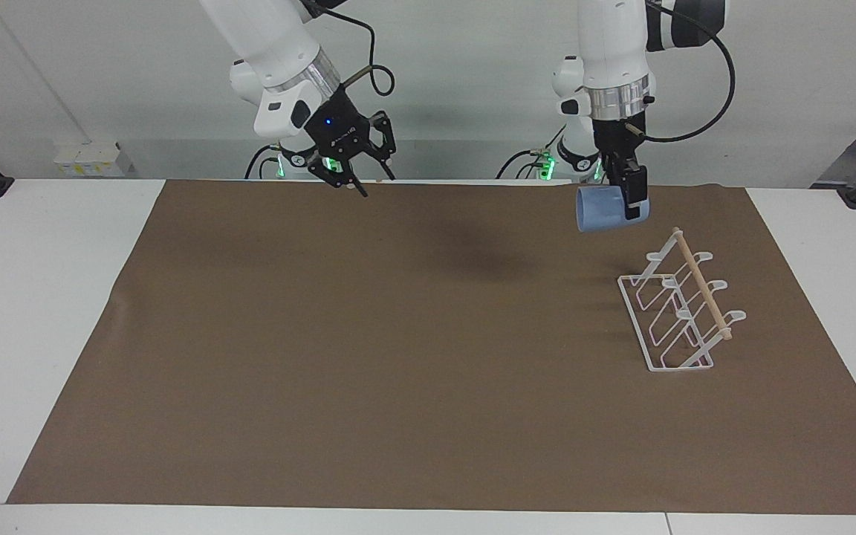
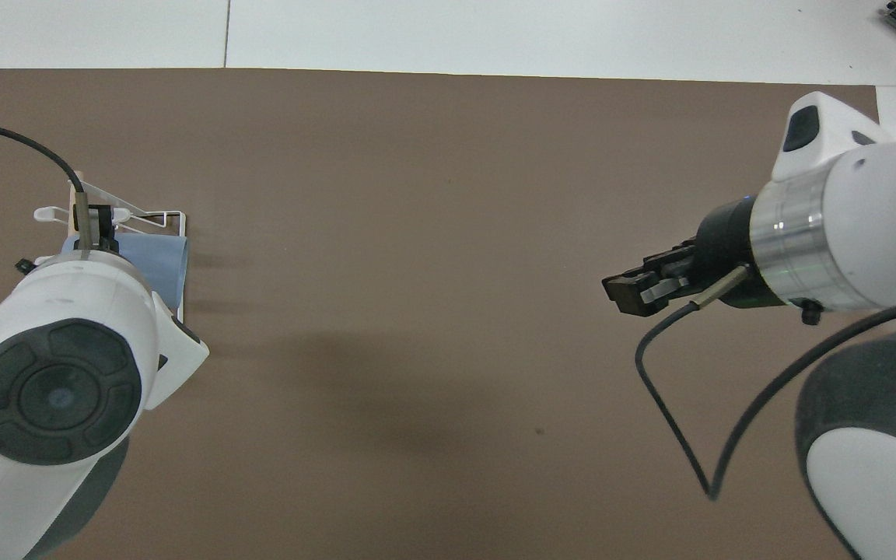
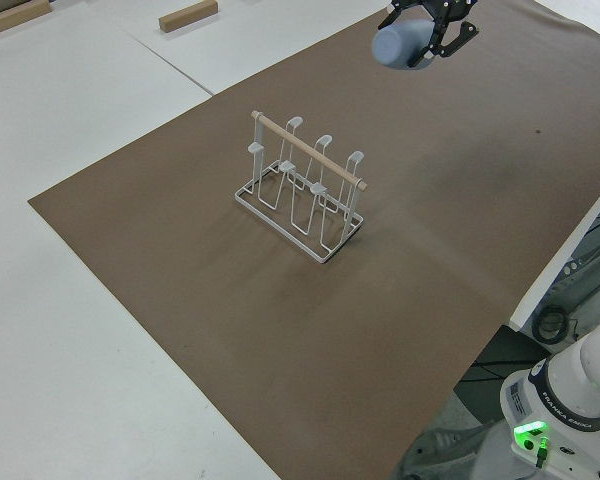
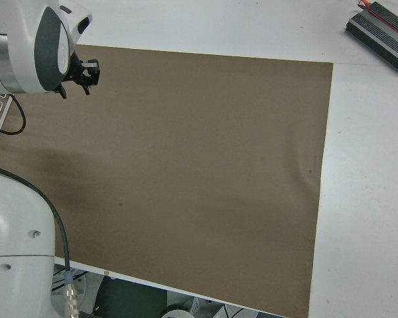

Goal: Hang cup on cup holder

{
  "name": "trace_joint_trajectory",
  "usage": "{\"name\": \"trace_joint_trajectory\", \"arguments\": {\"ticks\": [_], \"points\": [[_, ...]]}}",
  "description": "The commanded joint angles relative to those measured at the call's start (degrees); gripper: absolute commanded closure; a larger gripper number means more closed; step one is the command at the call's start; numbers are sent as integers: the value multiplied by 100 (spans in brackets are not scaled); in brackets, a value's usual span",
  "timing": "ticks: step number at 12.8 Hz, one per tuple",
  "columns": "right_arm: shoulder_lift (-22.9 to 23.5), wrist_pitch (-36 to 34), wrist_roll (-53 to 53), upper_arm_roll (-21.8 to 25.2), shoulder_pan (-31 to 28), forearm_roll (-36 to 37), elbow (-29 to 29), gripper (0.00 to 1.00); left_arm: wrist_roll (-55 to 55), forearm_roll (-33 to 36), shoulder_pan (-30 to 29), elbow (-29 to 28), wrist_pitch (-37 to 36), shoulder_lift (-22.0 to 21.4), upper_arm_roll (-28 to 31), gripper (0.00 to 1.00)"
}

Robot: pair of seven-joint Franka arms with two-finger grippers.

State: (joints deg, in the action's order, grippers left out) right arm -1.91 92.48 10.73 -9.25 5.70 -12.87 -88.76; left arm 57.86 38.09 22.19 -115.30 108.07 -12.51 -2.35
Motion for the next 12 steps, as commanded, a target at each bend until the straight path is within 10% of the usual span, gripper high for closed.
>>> {"name": "trace_joint_trajectory", "arguments": {"ticks": [1, 12], "points": [[-81, -449, 237, -16, -305, 626, 263, 48, 6, 1012, -31, 209, -417, 381, -38, 100], [-775, -942, -745, -59, -1220, 1797, -791, 50, -618, 2999, -48, 605, -1006, 1584, -37, 100]]}}
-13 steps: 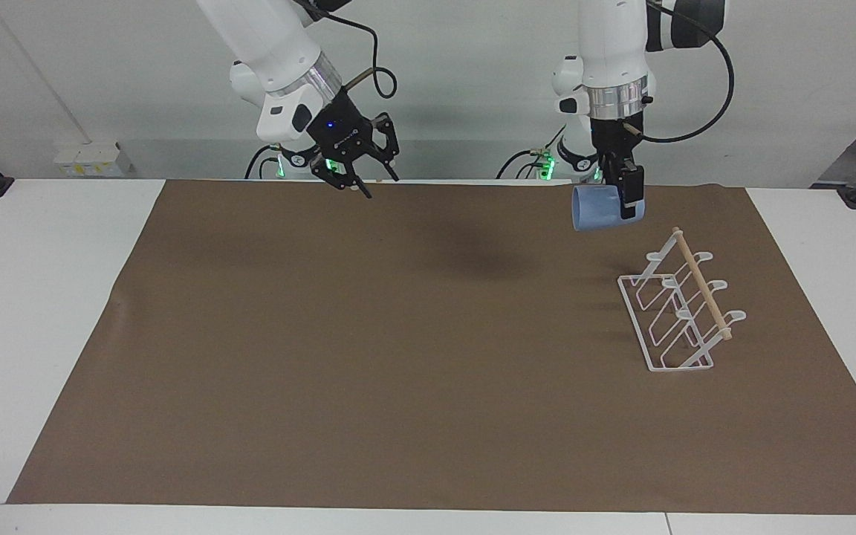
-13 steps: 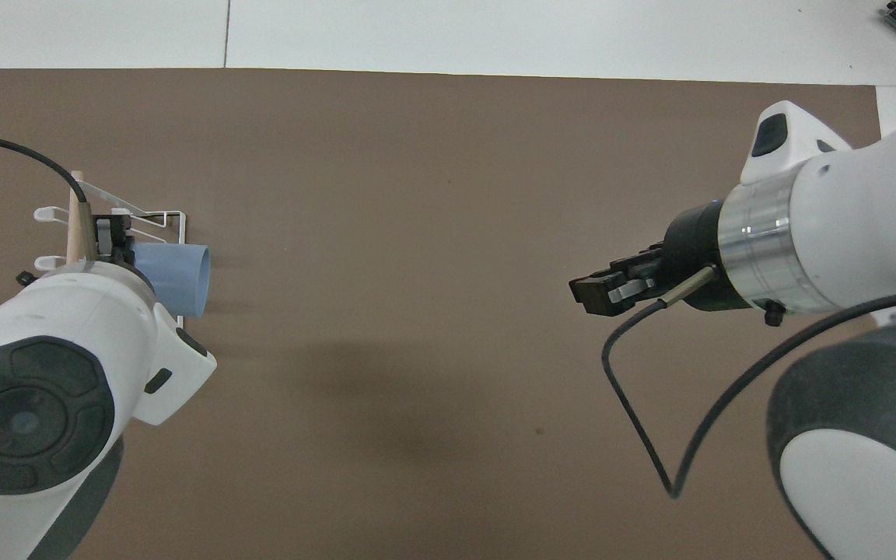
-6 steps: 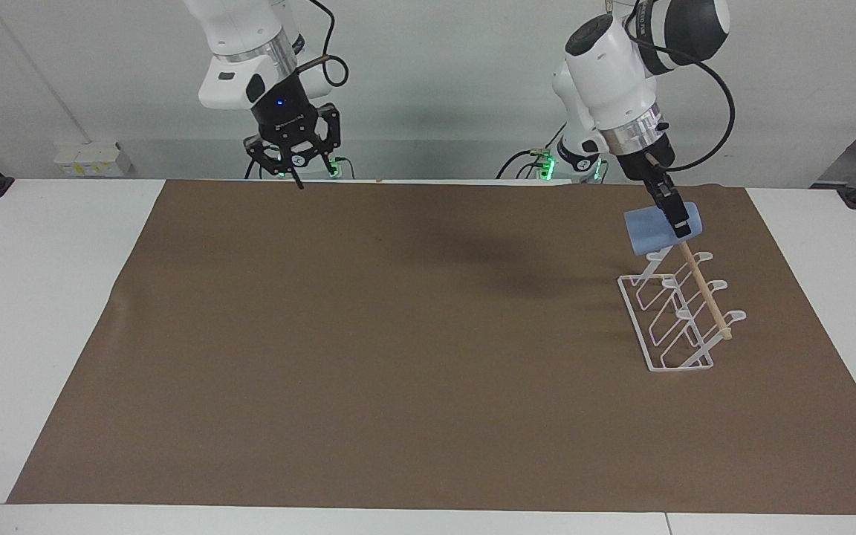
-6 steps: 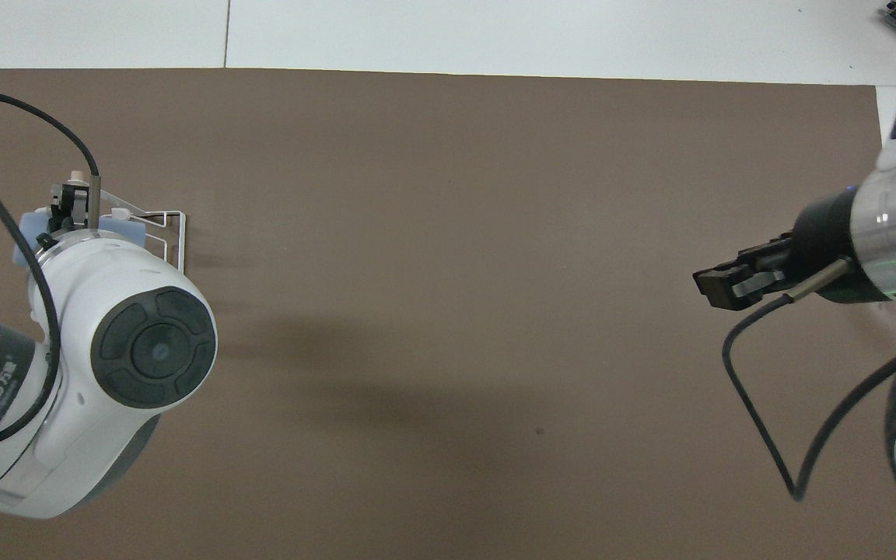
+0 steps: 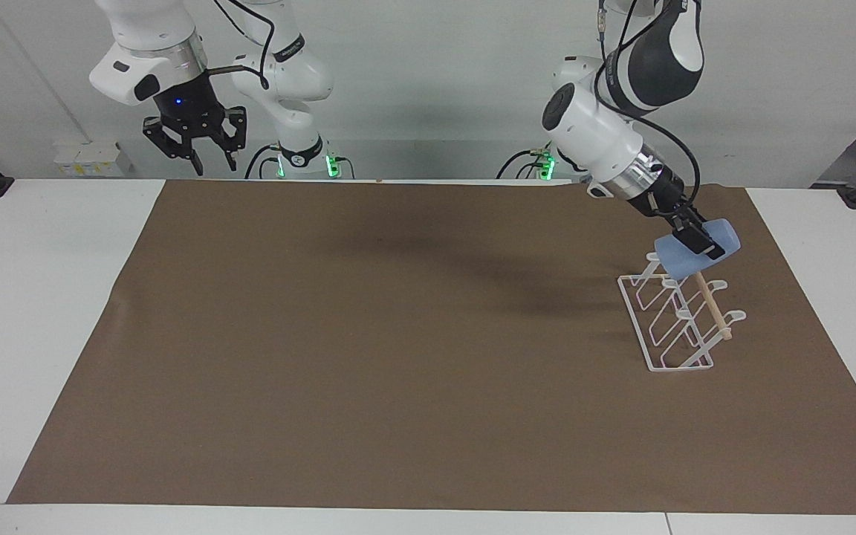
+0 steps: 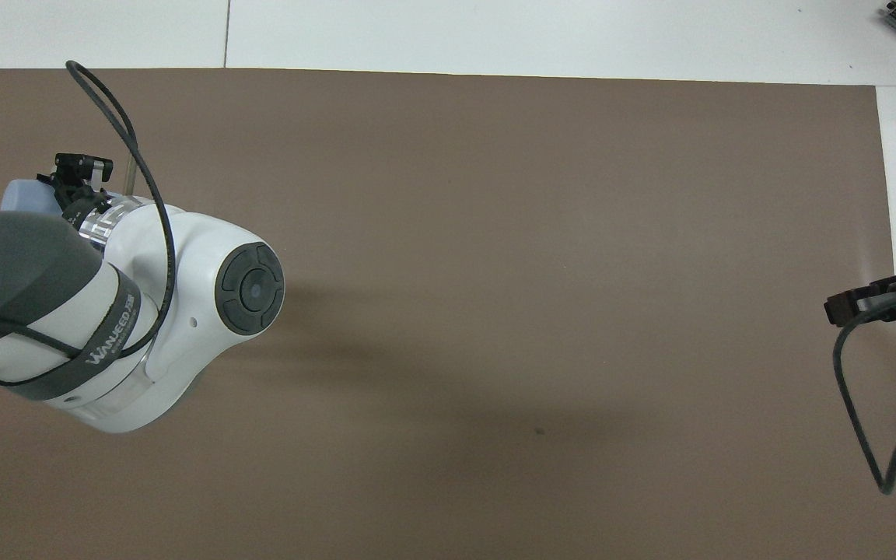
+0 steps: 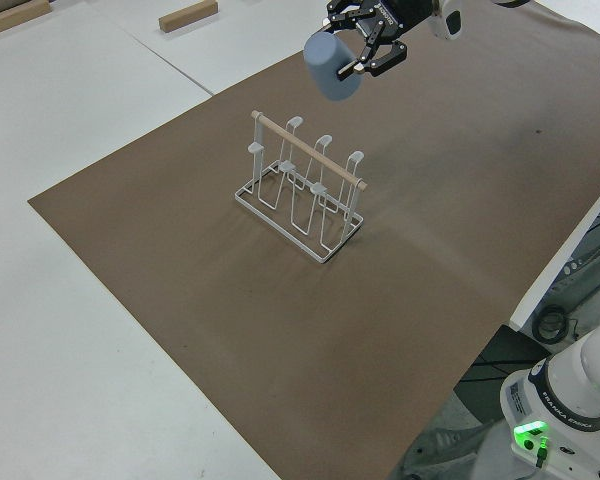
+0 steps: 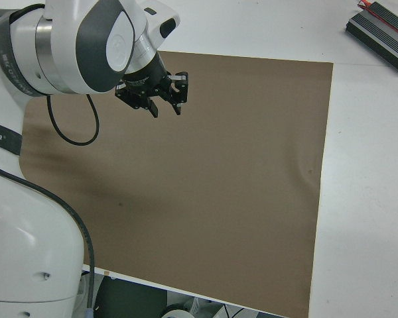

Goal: Hang cup on cup holder

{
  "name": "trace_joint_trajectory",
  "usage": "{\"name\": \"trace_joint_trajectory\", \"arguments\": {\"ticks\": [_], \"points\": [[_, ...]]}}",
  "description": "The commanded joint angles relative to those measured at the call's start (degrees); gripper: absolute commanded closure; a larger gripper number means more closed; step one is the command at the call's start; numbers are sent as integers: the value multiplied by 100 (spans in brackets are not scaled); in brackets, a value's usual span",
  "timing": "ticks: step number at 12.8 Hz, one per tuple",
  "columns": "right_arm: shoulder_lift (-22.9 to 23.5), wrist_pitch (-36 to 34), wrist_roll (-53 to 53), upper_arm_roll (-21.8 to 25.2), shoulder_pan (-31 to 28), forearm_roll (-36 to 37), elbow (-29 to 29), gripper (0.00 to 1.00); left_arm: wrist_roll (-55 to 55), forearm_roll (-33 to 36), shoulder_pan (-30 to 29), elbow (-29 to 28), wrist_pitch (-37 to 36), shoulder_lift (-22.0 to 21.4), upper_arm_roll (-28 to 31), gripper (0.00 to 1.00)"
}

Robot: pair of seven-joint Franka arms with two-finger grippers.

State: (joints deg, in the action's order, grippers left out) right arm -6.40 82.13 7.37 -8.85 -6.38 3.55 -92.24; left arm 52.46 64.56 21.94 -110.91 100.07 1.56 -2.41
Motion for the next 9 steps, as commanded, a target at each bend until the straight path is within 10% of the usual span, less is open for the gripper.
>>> {"name": "trace_joint_trajectory", "arguments": {"ticks": [1, 9], "points": [[-370, 92, -456, -99, -12, 155, -496, 50, -86, 468, 3, 218, -329, 457, -23, 100], [-388, 101, -473, -73, -74, 58, -575, 38, -561, 1251, -41, 263, -427, 1127, -32, 100]]}}
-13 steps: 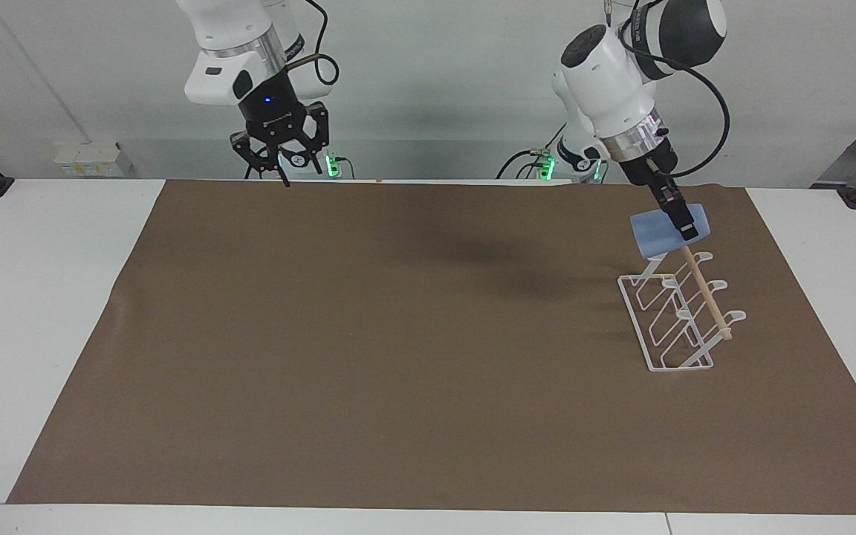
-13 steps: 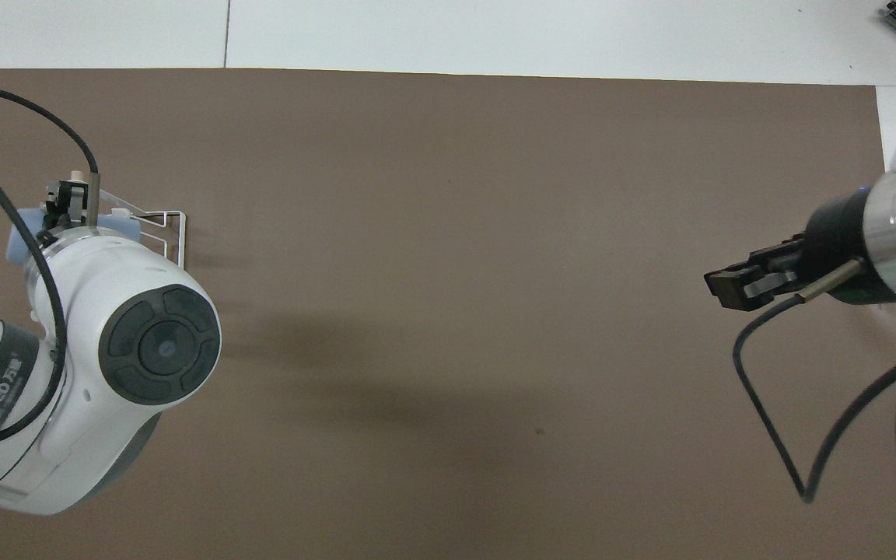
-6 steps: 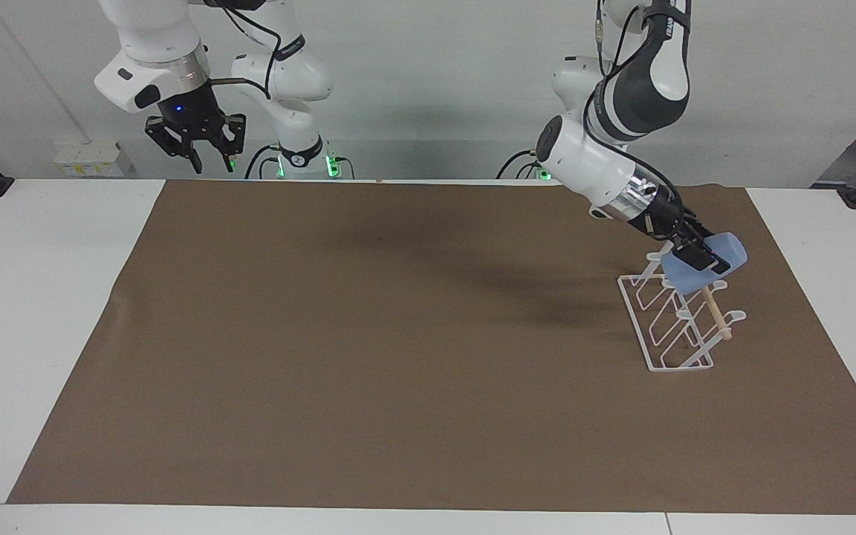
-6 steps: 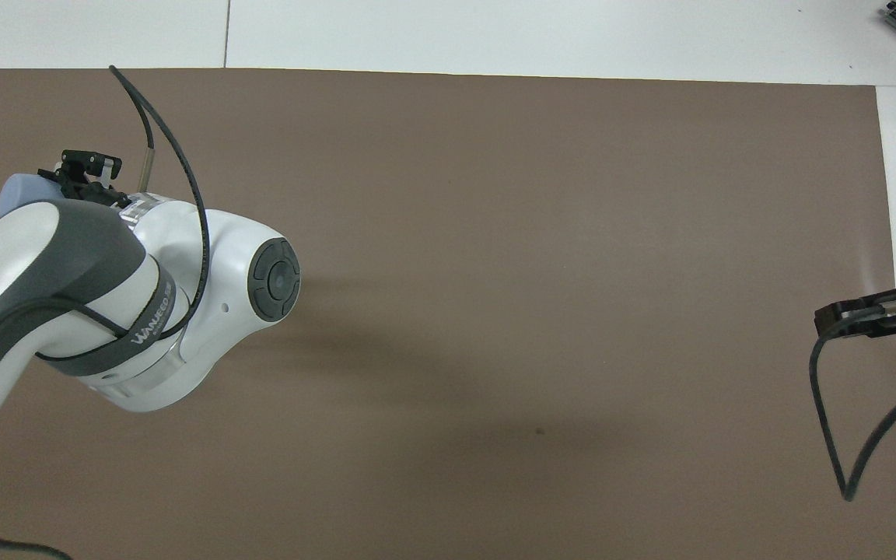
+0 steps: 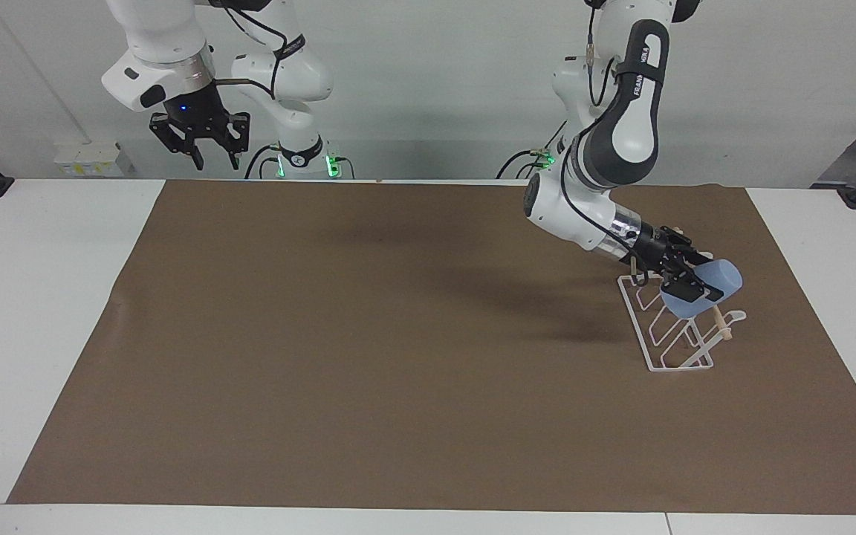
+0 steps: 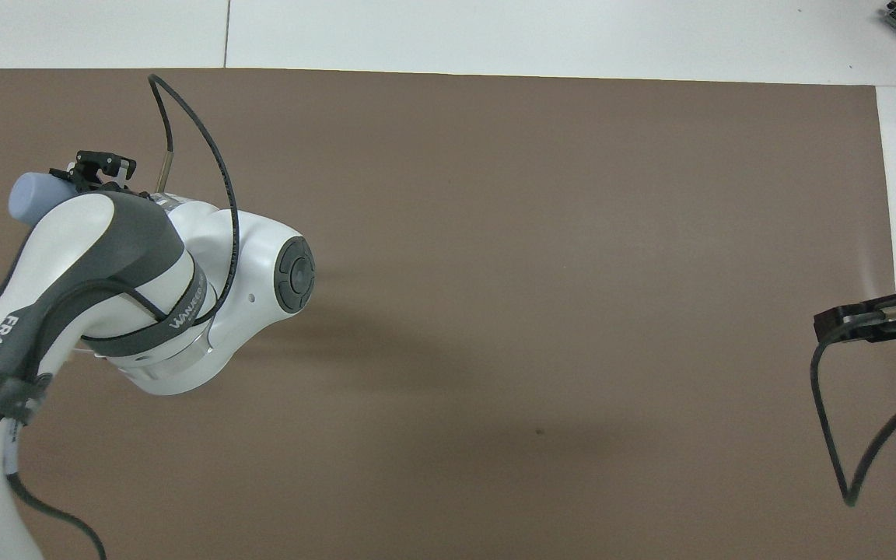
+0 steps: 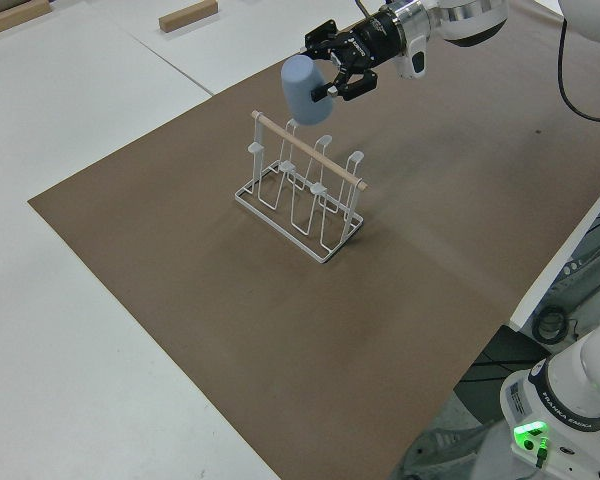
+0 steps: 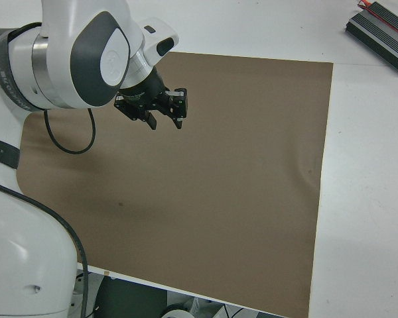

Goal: Hang cup on cup holder

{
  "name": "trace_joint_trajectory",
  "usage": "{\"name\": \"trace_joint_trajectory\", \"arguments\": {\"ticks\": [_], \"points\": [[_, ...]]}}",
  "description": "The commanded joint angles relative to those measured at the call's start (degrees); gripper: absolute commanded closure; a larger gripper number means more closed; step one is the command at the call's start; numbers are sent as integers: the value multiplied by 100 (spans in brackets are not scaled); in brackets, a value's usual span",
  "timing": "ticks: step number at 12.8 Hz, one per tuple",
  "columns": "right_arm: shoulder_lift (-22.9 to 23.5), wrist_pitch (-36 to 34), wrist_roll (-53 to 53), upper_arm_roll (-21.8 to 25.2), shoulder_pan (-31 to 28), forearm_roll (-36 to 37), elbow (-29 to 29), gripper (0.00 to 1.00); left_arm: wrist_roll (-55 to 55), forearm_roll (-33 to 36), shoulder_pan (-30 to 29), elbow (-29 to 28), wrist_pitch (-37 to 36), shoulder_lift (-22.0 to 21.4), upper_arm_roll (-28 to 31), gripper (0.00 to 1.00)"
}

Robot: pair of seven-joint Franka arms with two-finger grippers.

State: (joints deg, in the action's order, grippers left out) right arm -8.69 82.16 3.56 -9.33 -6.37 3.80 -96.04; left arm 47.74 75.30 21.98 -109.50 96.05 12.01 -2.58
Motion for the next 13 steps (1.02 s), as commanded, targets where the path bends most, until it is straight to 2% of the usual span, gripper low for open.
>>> {"name": "trace_joint_trajectory", "arguments": {"ticks": [1, 3, 5, 6, 9, 10, 11, 12, 13], "points": [[-159, 99, -101, -25, -93, 24, -195, 34, -89, 186, -53, 130, 27, 91, -5, 100], [-150, 90, -93, -25, -102, 15, -187, 21, -98, 335, -105, 17, 141, 91, -5, 100], [-150, 90, -58, -34, -102, 15, -169, 12, -98, 362, -141, -19, 299, 83, -5, 100], [-150, 81, -66, -34, -93, -2, -169, 0, -98, 371, -211, -19, 370, 83, -5, 100], [-150, 90, 74, -34, -93, -64, -99, 0, -150, 371, -229, -71, 405, 74, -5, 100], [-150, 90, 74, -34, -84, -64, -81, 0, -159, 371, -229, -81, 405, 74, -5, 70], [-159, 99, 66, -34, -84, -64, -72, 0, -159, 371, -229, -81, 405, 74, -5, 19], [-168, 90, 66, -34, -93, -64, -72, 0, -151, 371, -220, -81, 379, 65, -5, 0], [-211, 90, 66, -34, -93, -72, -72, 0, -142, 362, -194, -81, 362, 56, -14, 0]]}}
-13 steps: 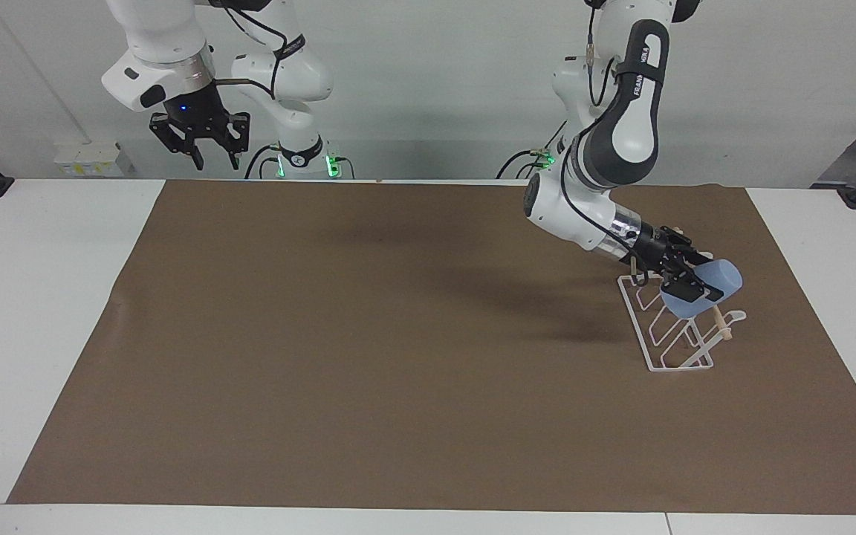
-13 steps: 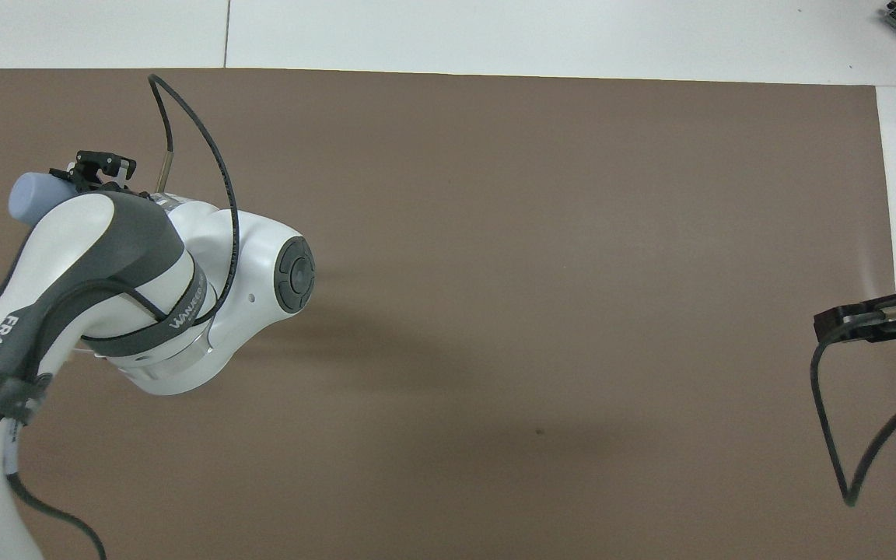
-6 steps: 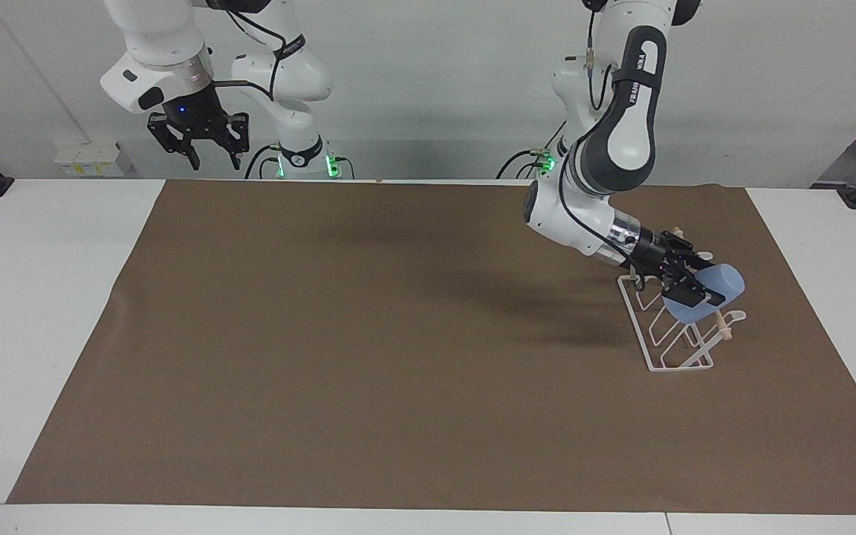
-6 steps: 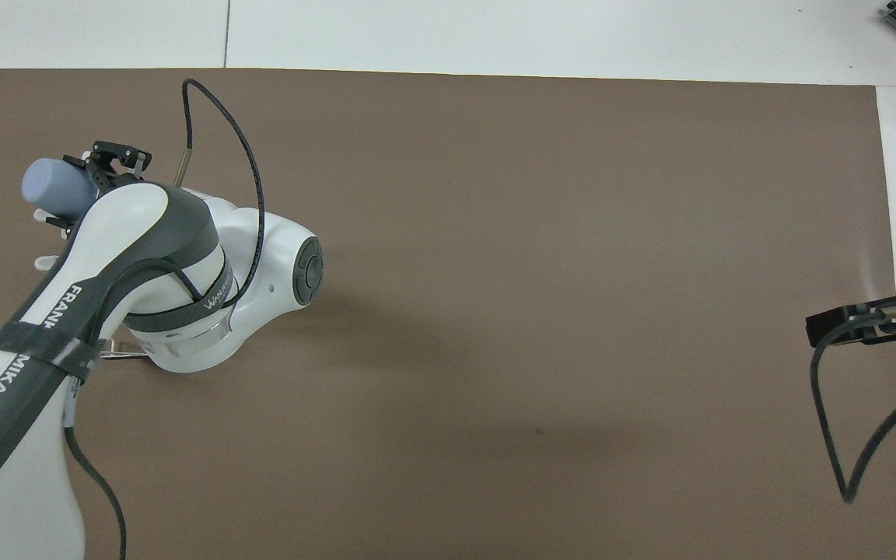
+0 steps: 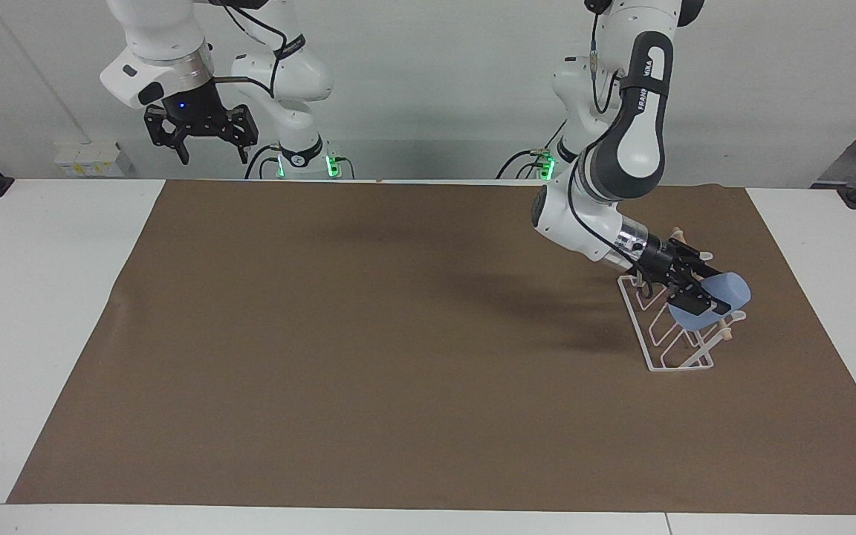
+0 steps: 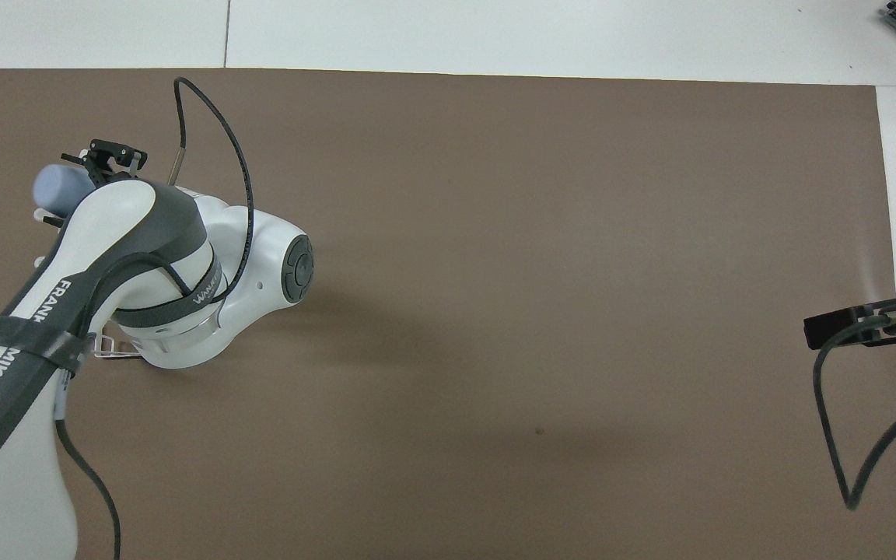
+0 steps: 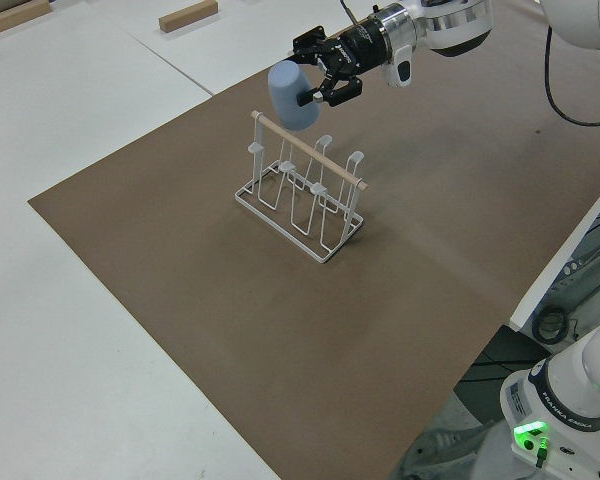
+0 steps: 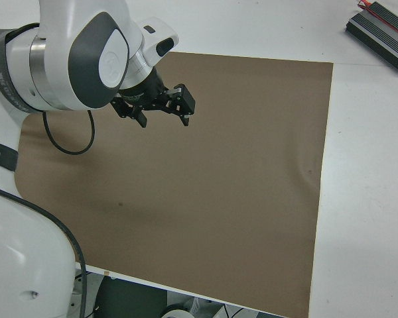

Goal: Hang cup on cup holder

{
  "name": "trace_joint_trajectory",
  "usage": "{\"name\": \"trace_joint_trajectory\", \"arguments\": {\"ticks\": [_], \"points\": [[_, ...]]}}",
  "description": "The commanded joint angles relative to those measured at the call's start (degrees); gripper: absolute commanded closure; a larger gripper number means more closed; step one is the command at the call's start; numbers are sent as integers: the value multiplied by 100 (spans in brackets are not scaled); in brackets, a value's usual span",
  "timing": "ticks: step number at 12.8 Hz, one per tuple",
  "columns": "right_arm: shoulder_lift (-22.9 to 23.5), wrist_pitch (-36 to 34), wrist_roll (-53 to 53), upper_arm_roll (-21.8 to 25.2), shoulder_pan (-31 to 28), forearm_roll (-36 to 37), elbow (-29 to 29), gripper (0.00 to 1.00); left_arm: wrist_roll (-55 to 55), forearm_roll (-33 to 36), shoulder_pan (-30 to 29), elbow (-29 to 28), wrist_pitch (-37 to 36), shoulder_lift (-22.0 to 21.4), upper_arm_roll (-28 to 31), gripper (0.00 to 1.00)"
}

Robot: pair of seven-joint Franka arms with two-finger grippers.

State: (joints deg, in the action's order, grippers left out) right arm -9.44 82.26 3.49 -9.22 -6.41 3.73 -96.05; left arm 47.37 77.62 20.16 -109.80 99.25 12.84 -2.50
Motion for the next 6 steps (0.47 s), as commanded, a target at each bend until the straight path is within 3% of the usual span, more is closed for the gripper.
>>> {"name": "trace_joint_trajectory", "arguments": {"ticks": [1, 4, 6], "points": [[-146, 71, 73, -45, -79, -66, -72, 0, -96, 130, -3, -41, 24, -28, -23, 0], [-181, 27, 81, -36, -97, -66, -72, 0, -87, 52, 32, 20, -28, -89, -40, 0], [-181, 27, 81, 7, -97, -66, -72, 0, -131, -376, 76, 186, -221, -185, -58, 0]]}}
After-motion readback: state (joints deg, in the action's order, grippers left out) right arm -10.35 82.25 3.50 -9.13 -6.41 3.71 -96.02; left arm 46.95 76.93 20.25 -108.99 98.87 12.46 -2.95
